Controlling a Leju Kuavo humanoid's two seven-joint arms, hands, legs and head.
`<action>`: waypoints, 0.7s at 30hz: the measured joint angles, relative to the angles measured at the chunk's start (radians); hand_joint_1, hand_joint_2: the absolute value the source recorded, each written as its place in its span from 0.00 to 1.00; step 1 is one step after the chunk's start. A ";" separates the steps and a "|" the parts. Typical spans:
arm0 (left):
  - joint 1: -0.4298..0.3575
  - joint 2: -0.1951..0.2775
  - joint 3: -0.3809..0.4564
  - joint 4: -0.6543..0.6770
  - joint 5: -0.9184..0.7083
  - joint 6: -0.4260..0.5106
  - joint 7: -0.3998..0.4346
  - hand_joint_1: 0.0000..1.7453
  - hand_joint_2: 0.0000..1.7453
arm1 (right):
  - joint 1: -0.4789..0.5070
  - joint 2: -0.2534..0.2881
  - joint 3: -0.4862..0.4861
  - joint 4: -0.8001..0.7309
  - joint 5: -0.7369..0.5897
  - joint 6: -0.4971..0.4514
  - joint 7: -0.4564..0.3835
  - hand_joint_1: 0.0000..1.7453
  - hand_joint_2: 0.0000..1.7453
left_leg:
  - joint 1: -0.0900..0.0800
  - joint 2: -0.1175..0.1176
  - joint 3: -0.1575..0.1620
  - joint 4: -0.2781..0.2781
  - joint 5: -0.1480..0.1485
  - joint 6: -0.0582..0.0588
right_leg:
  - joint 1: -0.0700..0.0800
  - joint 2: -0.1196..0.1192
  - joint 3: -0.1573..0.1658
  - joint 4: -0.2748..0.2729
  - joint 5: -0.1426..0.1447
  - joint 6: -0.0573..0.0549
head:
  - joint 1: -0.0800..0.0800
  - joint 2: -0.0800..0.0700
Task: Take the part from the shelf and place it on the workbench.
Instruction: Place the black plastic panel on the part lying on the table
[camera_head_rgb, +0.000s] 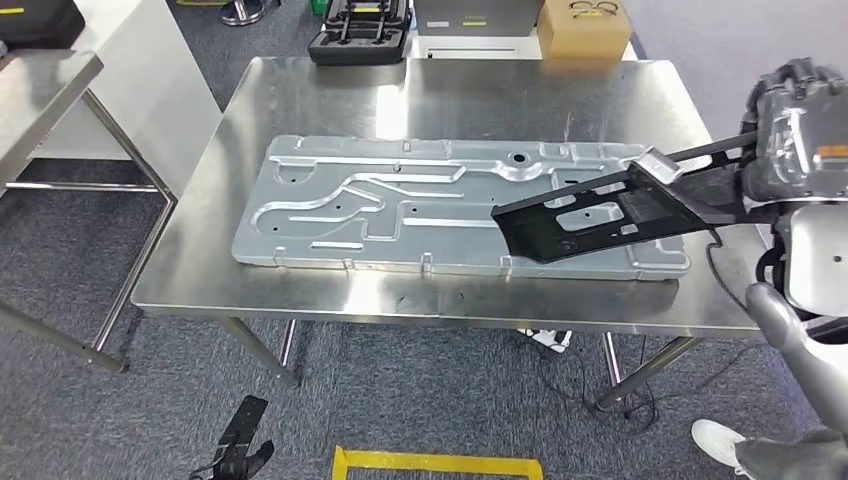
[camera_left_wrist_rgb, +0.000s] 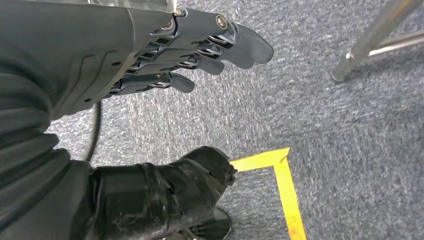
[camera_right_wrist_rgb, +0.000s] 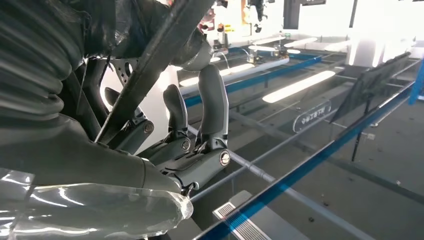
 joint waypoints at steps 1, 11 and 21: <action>0.002 0.001 0.000 0.000 0.001 0.001 -0.002 0.00 1.00 | 0.001 -0.006 -0.006 -0.001 -0.004 0.002 0.001 1.00 1.00 | -0.001 -0.001 -0.004 0.008 -0.006 -0.005 | 0.003 0.003 0.001 0.000 -0.009 -0.008 | 0.001 0.000; 0.018 -0.002 0.000 0.000 0.006 0.009 -0.010 0.00 1.00 | 0.053 -0.047 -0.058 -0.012 -0.021 0.009 0.021 1.00 1.00 | 0.002 0.004 -0.185 0.283 -0.063 -0.008 | 0.020 0.008 0.050 -0.004 -0.048 -0.056 | -0.009 0.000; 0.018 0.006 0.000 0.000 0.005 0.011 -0.017 0.00 1.00 | 0.104 -0.060 -0.091 -0.011 -0.037 0.008 0.025 1.00 1.00 | -0.037 0.005 -0.001 -0.082 0.076 0.063 | 0.015 0.005 0.100 -0.005 -0.069 -0.039 | -0.009 0.000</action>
